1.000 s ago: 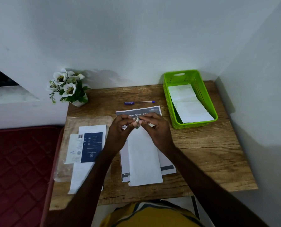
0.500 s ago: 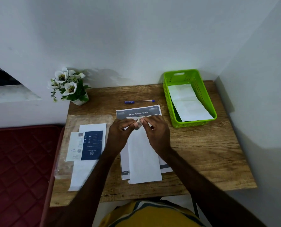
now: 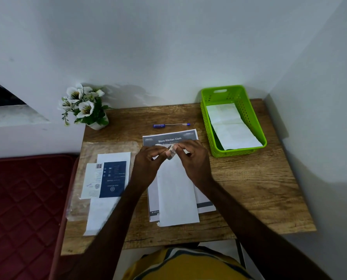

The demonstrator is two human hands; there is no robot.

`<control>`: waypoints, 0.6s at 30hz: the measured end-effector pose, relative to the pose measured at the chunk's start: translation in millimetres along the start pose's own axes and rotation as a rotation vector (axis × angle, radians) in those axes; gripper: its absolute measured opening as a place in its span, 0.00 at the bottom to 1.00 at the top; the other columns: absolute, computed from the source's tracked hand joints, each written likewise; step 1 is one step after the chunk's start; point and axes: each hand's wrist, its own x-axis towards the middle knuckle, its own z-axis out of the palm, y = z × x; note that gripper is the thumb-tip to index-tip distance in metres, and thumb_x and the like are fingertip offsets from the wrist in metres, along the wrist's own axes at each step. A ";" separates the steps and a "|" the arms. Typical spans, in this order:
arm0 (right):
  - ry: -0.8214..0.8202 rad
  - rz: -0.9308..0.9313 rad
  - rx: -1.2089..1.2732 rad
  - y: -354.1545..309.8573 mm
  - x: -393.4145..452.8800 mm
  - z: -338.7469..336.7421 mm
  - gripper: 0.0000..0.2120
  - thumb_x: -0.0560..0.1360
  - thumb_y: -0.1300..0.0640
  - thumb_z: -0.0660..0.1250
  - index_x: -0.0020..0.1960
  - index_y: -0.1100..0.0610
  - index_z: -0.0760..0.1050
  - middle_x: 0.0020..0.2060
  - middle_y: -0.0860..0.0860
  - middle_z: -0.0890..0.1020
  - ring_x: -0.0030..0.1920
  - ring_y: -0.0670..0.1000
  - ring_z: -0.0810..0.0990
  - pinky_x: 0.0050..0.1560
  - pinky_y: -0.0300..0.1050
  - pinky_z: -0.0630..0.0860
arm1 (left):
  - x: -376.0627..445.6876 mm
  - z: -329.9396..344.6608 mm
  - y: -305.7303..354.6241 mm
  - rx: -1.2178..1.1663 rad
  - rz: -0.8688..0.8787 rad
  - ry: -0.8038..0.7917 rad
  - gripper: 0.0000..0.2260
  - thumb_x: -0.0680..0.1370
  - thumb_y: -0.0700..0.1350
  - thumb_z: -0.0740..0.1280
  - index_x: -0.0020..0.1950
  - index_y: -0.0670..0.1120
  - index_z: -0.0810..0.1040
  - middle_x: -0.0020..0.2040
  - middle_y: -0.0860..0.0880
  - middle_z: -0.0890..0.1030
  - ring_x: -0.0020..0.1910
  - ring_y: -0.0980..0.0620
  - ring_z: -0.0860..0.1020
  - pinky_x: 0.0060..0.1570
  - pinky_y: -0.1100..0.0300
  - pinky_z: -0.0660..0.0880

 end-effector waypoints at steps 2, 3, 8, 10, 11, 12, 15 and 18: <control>0.002 0.019 -0.023 -0.1 -0.1 1.3 0.08 0.78 0.55 0.72 0.53 0.59 0.85 0.48 0.51 0.87 0.51 0.46 0.81 0.50 0.36 0.75 | -1.3 0.8 1.8 0.005 0.006 0.002 0.07 0.80 0.51 0.70 0.54 0.52 0.85 0.55 0.59 0.81 0.52 0.73 0.75 0.55 0.79 0.65; -0.001 0.040 -0.019 0.1 0.3 2.0 0.09 0.78 0.55 0.72 0.53 0.59 0.85 0.48 0.51 0.87 0.50 0.46 0.82 0.50 0.36 0.76 | -1.6 0.9 2.5 0.004 0.006 0.004 0.06 0.79 0.52 0.69 0.53 0.53 0.84 0.54 0.60 0.81 0.51 0.72 0.75 0.57 0.76 0.65; -0.079 0.249 0.108 -3.8 9.6 -1.9 0.08 0.79 0.56 0.71 0.52 0.58 0.86 0.45 0.49 0.87 0.47 0.46 0.83 0.47 0.38 0.79 | -1.4 1.1 -7.3 0.032 0.008 -0.003 0.13 0.77 0.59 0.66 0.55 0.55 0.85 0.55 0.62 0.80 0.56 0.60 0.76 0.60 0.60 0.70; -0.105 0.384 0.183 -6.3 14.5 -3.3 0.07 0.78 0.56 0.71 0.51 0.59 0.86 0.43 0.49 0.86 0.44 0.46 0.83 0.45 0.43 0.83 | -1.6 0.2 -8.7 0.037 -0.012 -0.010 0.16 0.77 0.59 0.66 0.56 0.53 0.86 0.56 0.61 0.80 0.57 0.58 0.76 0.60 0.59 0.70; -0.114 0.471 0.237 -6.8 17.0 -3.7 0.08 0.78 0.57 0.72 0.52 0.60 0.86 0.43 0.51 0.86 0.44 0.48 0.83 0.44 0.46 0.84 | -1.4 -0.5 -8.5 0.043 -0.018 -0.013 0.17 0.77 0.59 0.66 0.57 0.52 0.86 0.57 0.60 0.81 0.58 0.58 0.75 0.59 0.62 0.69; -0.122 0.558 0.297 -7.4 19.1 -4.5 0.09 0.78 0.57 0.72 0.54 0.62 0.85 0.45 0.53 0.86 0.45 0.50 0.84 0.44 0.47 0.85 | -1.4 -0.9 -8.3 0.055 -0.015 -0.016 0.17 0.77 0.59 0.66 0.58 0.51 0.86 0.58 0.59 0.82 0.58 0.59 0.74 0.58 0.65 0.67; -0.131 0.798 0.496 -8.7 23.4 -6.9 0.11 0.78 0.57 0.73 0.57 0.63 0.83 0.50 0.56 0.85 0.47 0.52 0.85 0.44 0.47 0.85 | 1.1 -3.0 -10.3 0.091 -0.009 -0.031 0.18 0.78 0.58 0.65 0.59 0.49 0.85 0.61 0.53 0.84 0.59 0.59 0.73 0.56 0.71 0.63; -0.106 0.998 0.696 -9.0 25.0 -9.0 0.13 0.77 0.57 0.74 0.58 0.63 0.81 0.48 0.56 0.85 0.45 0.51 0.85 0.43 0.48 0.85 | -0.2 -5.0 -8.8 0.066 -0.030 -0.013 0.13 0.80 0.52 0.69 0.59 0.47 0.85 0.62 0.51 0.83 0.60 0.59 0.72 0.58 0.66 0.67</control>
